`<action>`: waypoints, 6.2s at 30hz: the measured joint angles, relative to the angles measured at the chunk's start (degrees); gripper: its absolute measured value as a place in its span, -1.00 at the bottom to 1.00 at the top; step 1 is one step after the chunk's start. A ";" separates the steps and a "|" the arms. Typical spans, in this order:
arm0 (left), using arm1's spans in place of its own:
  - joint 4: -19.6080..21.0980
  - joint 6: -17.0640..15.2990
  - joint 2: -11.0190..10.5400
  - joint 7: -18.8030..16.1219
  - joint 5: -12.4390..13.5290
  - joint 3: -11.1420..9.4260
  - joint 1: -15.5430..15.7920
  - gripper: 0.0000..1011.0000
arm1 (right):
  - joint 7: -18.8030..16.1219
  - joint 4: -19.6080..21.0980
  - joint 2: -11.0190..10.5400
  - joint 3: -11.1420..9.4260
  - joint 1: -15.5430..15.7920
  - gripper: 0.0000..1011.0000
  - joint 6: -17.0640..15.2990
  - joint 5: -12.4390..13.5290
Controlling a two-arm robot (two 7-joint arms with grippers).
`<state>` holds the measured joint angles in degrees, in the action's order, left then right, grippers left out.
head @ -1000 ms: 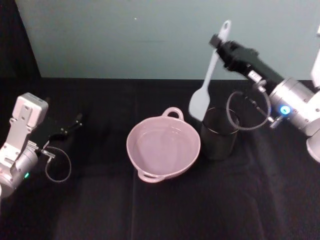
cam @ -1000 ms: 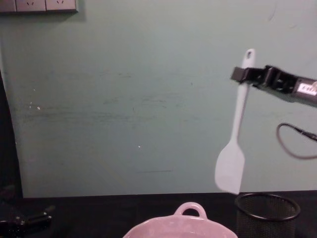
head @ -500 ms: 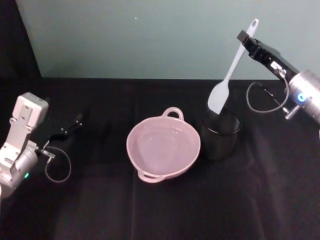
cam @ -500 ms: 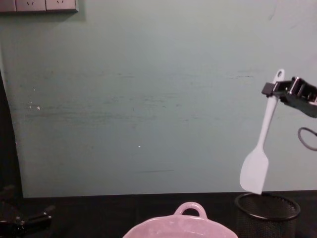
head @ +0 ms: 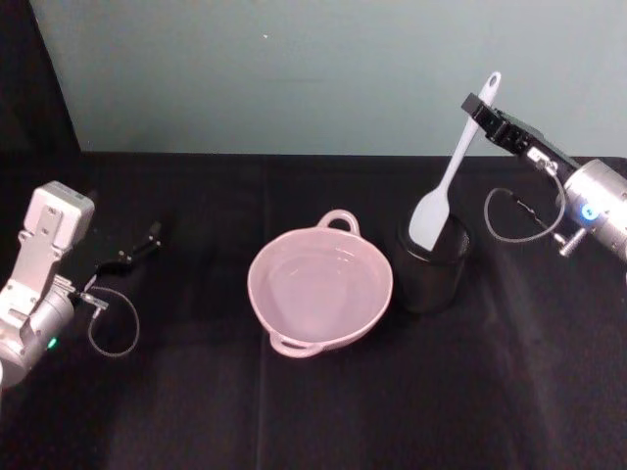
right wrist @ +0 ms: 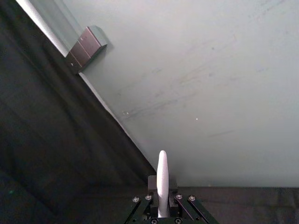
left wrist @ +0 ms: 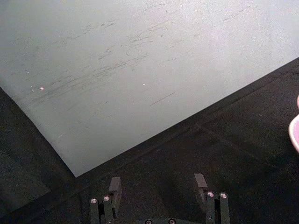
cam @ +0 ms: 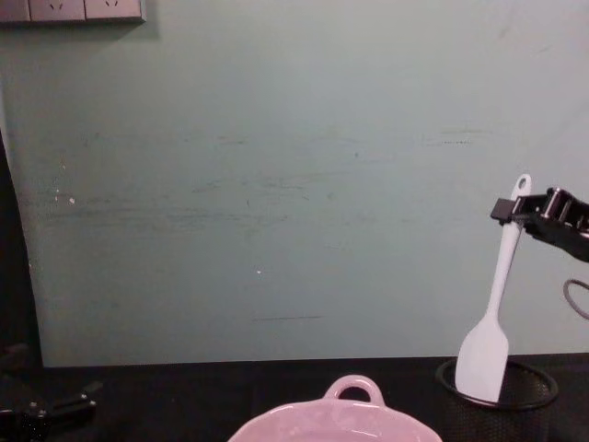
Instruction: Use the one hand to pick up the spoon and stir the clear water in the bowl.
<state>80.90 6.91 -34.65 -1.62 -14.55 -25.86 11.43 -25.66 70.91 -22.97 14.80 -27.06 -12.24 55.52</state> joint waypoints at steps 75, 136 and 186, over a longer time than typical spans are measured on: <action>0.00 0.00 0.00 0.00 0.00 0.00 0.00 1.00 | -6.59 -8.54 -1.13 6.61 0.61 -0.76 6.63 0.00; 0.00 0.00 0.00 0.00 0.00 0.00 0.00 1.00 | 5.76 6.12 -6.45 5.49 9.12 0.98 16.15 -16.08; 0.00 0.00 0.00 0.00 0.00 0.00 0.00 1.00 | 17.71 -0.80 -4.31 0.08 14.97 0.98 32.92 -33.66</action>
<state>80.90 6.91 -34.65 -1.62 -14.55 -25.86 11.43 -7.95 70.11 -27.28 14.88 -12.09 20.68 21.86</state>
